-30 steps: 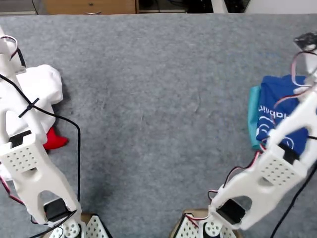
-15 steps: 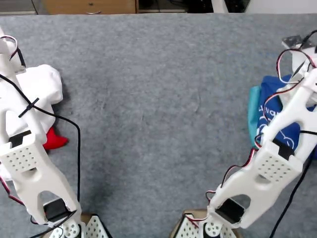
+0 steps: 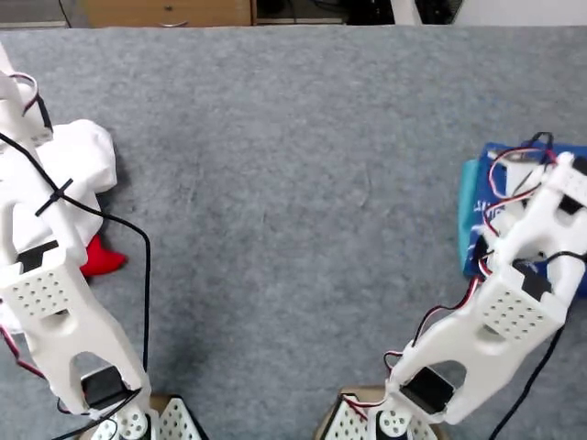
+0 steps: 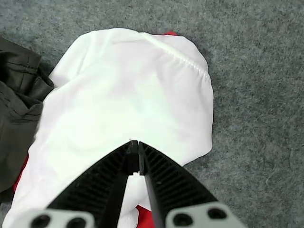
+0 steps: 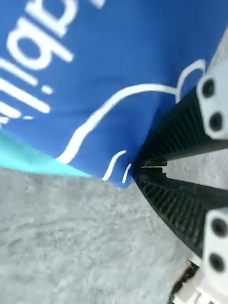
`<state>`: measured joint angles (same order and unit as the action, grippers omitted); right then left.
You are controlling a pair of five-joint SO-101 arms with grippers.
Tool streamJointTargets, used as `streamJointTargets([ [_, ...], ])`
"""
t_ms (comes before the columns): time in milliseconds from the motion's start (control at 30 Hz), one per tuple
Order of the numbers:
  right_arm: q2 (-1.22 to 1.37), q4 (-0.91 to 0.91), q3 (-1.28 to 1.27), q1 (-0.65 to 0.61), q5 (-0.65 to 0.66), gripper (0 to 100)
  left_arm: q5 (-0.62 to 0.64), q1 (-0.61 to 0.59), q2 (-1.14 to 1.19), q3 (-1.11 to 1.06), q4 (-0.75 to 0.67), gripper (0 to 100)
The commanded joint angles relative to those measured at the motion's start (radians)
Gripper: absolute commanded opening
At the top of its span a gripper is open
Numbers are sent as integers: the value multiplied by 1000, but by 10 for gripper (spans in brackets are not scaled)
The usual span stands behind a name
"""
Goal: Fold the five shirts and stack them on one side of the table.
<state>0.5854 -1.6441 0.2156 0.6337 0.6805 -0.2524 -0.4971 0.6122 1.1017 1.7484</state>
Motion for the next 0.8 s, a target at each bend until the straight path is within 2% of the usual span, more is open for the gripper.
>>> streamJointTargets([
  [0,-30,-37,-27,-10,0,2,-6,-14,-64,5,11,19],
  [233,-260,-72,-28,-18,0,2,-6,-14,-81,6,11,19],
  [533,-604,-132,-44,-142,-9,2,-11,-8,-271,-5,11,19],
  [600,-651,-132,-84,-170,-9,2,-54,-17,-297,-15,11,20],
  [767,-771,-138,-223,-200,-9,2,-221,-133,-329,-124,11,23],
])
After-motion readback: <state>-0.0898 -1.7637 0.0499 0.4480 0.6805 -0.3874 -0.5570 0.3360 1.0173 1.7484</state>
